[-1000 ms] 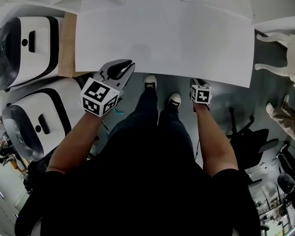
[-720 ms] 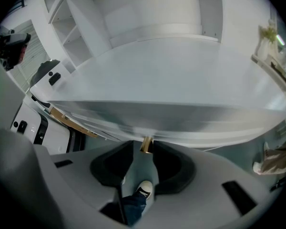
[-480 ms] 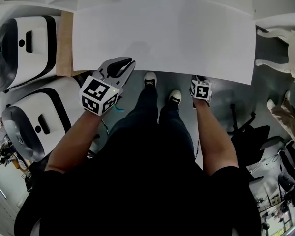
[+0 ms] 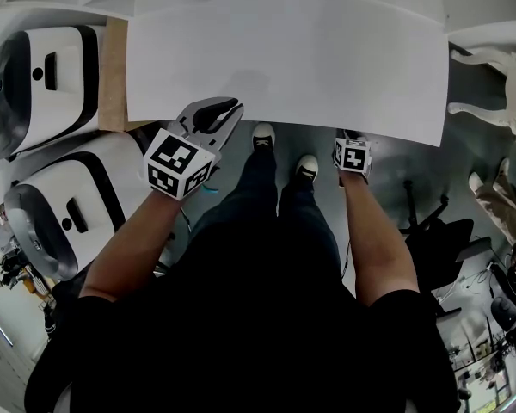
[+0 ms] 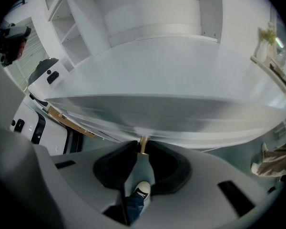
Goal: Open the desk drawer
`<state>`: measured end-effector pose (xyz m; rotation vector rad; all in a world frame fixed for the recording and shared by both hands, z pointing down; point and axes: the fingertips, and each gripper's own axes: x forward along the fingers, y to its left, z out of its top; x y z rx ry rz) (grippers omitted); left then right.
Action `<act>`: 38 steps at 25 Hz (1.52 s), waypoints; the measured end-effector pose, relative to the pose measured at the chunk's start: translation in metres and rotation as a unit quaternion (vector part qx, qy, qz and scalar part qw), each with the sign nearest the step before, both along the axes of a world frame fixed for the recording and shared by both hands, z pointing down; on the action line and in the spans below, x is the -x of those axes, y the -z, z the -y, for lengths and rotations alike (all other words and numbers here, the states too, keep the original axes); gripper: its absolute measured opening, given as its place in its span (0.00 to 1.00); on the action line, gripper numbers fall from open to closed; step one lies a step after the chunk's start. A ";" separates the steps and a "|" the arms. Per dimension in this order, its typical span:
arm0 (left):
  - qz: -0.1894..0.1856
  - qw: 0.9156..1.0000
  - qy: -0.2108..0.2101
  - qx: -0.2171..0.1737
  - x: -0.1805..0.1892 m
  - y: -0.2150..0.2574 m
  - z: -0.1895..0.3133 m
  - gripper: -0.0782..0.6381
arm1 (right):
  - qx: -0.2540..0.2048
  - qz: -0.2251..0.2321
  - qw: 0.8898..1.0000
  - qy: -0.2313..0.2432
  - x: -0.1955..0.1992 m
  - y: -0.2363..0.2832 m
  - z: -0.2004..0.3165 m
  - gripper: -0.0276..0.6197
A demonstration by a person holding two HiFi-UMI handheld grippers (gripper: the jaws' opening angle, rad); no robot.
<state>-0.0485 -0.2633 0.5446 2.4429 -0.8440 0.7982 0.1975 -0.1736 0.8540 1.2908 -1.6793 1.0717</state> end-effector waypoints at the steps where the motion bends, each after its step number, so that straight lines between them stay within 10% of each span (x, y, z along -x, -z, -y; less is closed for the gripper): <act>1: 0.000 1.000 0.000 0.000 -0.001 0.000 0.000 0.17 | -0.001 -0.002 1.000 0.003 0.000 0.000 0.000 0.16; 38: 0.003 1.000 0.026 -0.011 -0.020 0.007 -0.079 0.17 | 0.007 0.025 1.000 -0.002 -0.001 0.006 -0.034 0.16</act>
